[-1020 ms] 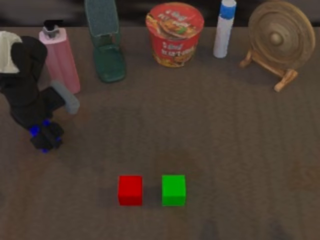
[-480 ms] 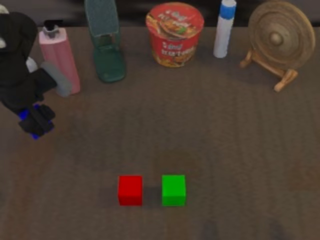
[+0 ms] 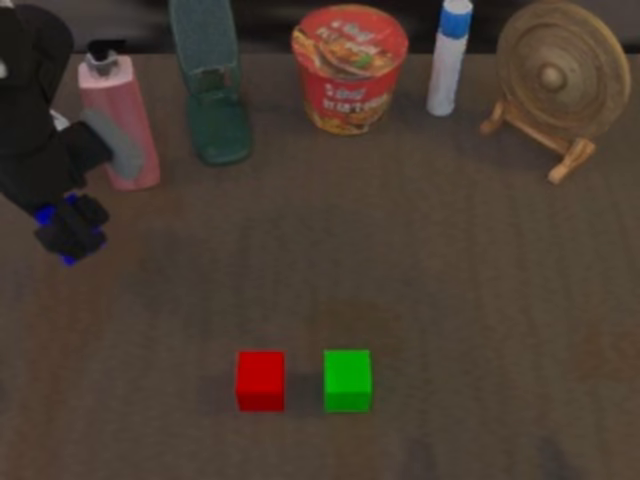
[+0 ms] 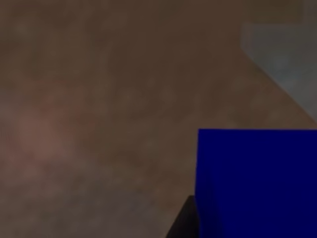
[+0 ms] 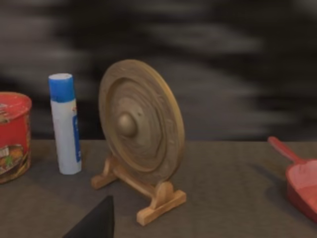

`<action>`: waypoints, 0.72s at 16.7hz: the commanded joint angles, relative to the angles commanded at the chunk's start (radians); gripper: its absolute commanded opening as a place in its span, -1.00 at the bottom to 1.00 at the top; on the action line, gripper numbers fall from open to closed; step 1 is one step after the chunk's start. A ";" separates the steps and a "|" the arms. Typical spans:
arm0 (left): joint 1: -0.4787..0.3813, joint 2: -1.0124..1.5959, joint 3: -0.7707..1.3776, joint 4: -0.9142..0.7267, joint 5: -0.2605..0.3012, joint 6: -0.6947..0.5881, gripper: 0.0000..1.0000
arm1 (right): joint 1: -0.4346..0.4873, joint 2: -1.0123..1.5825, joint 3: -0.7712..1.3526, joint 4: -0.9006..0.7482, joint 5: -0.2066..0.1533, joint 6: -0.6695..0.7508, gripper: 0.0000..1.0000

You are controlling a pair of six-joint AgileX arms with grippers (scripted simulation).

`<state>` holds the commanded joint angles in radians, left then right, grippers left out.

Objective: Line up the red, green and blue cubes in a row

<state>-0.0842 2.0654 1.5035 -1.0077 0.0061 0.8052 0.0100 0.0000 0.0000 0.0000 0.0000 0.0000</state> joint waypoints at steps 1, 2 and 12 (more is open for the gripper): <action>-0.023 0.010 0.018 -0.008 0.000 -0.004 -1.00 | 0.000 0.000 0.000 0.000 0.000 0.000 1.00; -0.056 0.023 0.041 -0.019 0.000 -0.010 -1.00 | 0.000 0.000 0.000 0.000 0.000 0.000 1.00; -0.701 0.223 0.406 -0.202 0.004 -0.144 -1.00 | 0.000 0.000 0.000 0.000 0.000 0.000 1.00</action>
<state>-0.7854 2.2882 1.9100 -1.2098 0.0105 0.6610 0.0100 0.0000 0.0000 0.0000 0.0000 0.0000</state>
